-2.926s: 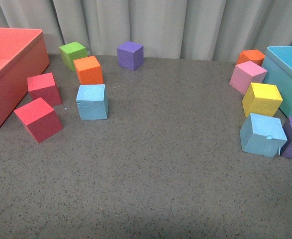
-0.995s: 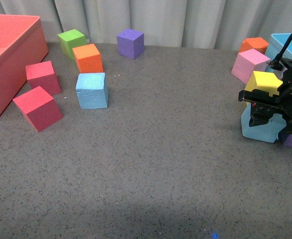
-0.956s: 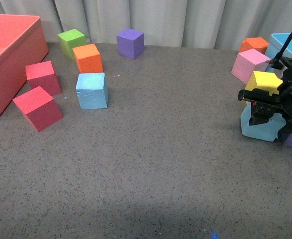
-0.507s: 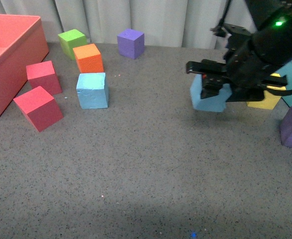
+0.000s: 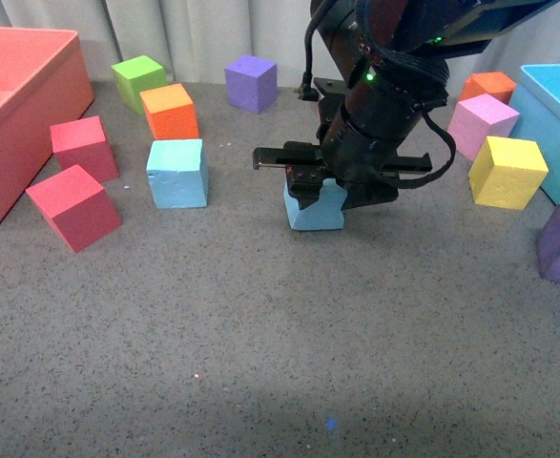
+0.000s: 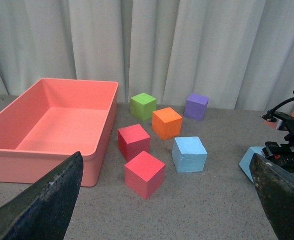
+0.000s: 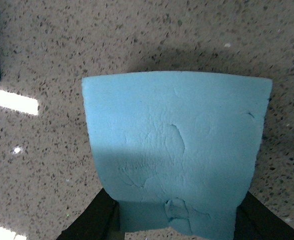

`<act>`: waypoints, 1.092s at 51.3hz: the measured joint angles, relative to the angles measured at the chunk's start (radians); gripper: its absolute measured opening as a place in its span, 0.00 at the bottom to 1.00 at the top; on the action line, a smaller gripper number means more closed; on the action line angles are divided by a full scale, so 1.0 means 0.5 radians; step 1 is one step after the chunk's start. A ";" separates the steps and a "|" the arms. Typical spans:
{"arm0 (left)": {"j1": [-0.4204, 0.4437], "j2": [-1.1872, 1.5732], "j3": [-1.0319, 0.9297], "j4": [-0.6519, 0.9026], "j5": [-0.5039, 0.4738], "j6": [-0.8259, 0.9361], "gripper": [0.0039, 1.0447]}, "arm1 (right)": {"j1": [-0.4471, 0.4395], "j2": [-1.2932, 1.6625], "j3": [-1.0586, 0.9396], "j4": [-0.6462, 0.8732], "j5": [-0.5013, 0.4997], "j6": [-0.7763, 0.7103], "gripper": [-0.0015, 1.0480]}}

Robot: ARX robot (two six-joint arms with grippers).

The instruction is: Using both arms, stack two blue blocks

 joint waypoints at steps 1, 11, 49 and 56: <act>0.000 0.000 0.000 0.000 0.000 0.000 0.94 | 0.005 0.006 0.014 -0.007 0.018 0.002 0.41; 0.000 0.000 0.000 0.000 0.000 0.000 0.94 | 0.003 -0.024 -0.032 0.072 -0.036 0.072 0.73; 0.000 0.000 0.000 0.000 0.002 0.000 0.94 | -0.350 -1.428 -2.296 3.222 0.615 -0.554 0.17; 0.000 0.000 0.000 0.000 0.001 0.000 0.94 | -0.454 -1.704 -2.630 3.225 0.489 -0.573 0.01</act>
